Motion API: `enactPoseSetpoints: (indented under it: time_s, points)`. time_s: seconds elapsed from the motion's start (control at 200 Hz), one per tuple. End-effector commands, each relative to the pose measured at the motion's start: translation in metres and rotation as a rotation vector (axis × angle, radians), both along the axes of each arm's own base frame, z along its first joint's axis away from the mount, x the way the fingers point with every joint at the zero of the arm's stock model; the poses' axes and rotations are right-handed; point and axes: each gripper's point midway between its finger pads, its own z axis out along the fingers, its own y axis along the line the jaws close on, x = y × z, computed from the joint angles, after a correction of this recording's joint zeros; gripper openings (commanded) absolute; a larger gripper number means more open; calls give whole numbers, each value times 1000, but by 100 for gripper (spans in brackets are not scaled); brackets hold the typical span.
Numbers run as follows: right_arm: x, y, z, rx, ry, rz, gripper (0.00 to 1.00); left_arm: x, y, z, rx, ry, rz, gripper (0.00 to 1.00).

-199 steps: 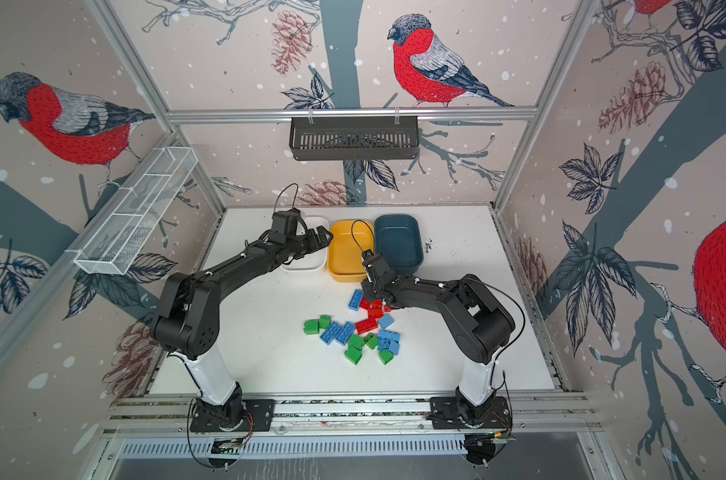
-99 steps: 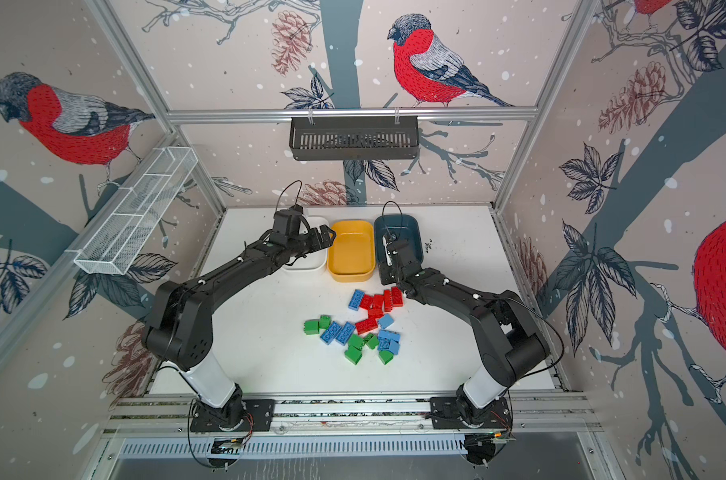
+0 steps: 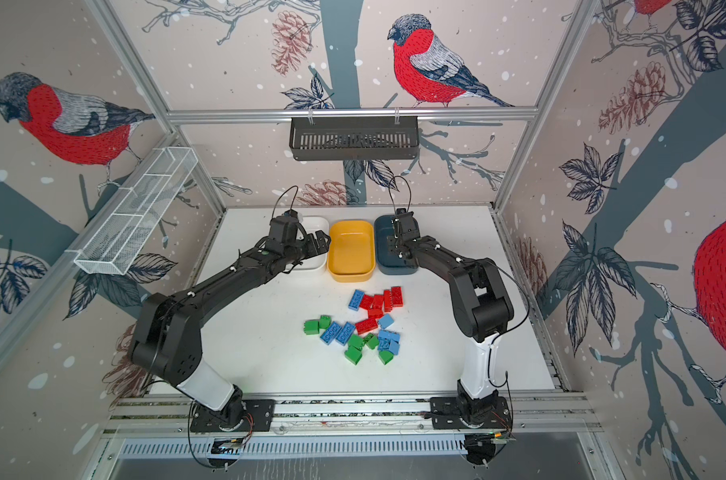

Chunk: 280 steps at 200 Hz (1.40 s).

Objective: Sort the legos into containers by color
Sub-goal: 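Carry the small red brick into the teal tub and open the right gripper, then grasp a long red brick with the right gripper while the left moves toward the pile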

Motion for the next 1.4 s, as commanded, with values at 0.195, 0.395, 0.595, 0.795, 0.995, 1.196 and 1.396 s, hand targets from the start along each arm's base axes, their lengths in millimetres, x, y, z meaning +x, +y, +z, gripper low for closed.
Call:
enactPoseSetpoints:
  time_s: [0.195,0.395,0.595,0.795,0.995,1.196,1.396]
  points:
    - [-17,-6,20,47,-13,-46,61,1,1,7,13,-29,-4,97]
    - [-57,-14,45,150,-60,-72,84,1,-5,6,-4,-30,-20,97]
    - [-109,-43,43,213,-158,-170,99,4,-13,4,-27,-24,-41,97]
    - [-156,-69,29,191,-139,-233,100,8,-19,2,-30,-18,-56,97]
    - [-187,-51,-16,270,66,-84,93,11,-25,-3,-34,-2,-71,97]
    - [-207,-49,-43,252,173,-62,84,12,-24,-5,-20,4,-66,97]
    - [-220,-35,-67,221,275,17,68,12,-23,-8,-13,14,-60,97]
